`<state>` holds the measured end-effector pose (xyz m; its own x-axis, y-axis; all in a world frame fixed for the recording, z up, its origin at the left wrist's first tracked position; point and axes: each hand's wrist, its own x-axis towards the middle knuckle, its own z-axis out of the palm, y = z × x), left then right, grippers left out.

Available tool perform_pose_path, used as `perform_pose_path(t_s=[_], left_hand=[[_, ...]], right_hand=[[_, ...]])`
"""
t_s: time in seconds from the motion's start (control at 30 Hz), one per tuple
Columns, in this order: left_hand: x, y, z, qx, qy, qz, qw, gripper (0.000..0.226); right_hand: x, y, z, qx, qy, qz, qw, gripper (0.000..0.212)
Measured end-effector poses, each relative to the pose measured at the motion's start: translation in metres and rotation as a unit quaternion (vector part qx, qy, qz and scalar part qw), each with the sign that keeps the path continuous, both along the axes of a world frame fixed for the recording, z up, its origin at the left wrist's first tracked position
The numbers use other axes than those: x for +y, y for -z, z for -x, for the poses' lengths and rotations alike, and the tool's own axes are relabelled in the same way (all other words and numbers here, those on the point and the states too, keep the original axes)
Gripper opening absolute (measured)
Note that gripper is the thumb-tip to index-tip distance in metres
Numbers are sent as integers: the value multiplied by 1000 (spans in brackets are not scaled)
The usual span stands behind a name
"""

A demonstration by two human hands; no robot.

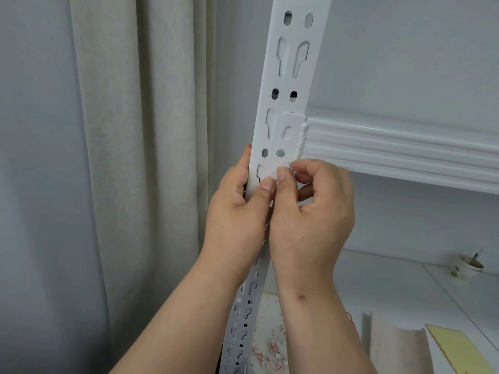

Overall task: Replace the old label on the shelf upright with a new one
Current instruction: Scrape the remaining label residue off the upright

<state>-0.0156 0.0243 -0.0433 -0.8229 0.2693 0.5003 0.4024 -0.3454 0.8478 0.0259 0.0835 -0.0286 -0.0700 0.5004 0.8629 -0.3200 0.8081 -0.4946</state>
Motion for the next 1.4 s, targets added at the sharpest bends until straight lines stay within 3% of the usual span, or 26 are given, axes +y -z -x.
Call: perform_pose_path(t_s=[0.17, 0.4, 0.57, 0.7, 0.87, 1.13, 1.4], left_hand=[[1, 2, 3, 12, -14, 8, 1000, 56], [0, 2, 0, 20, -12, 5, 1000, 52], [1, 3, 1, 24, -33, 18, 999, 51], [2, 2, 0, 20, -55, 21, 998, 57], [2, 11, -8, -3, -74, 14, 997, 50], [15, 96, -39, -78, -175, 115, 975, 72], [17, 105, -43, -99, -180, 137, 969, 51]], right_hand=[[0, -1, 2, -6, 1, -4, 1000, 3], [-1, -5, 1, -90, 17, 5, 996, 12], [3, 10, -7, -77, -11, 12, 997, 15], [12, 36, -18, -116, -49, 73, 989, 15], [23, 59, -22, -189, -77, 154, 967, 18], [39, 107, -23, -311, -93, 208, 923, 18], [64, 152, -26, -492, -34, 215, 843, 14]])
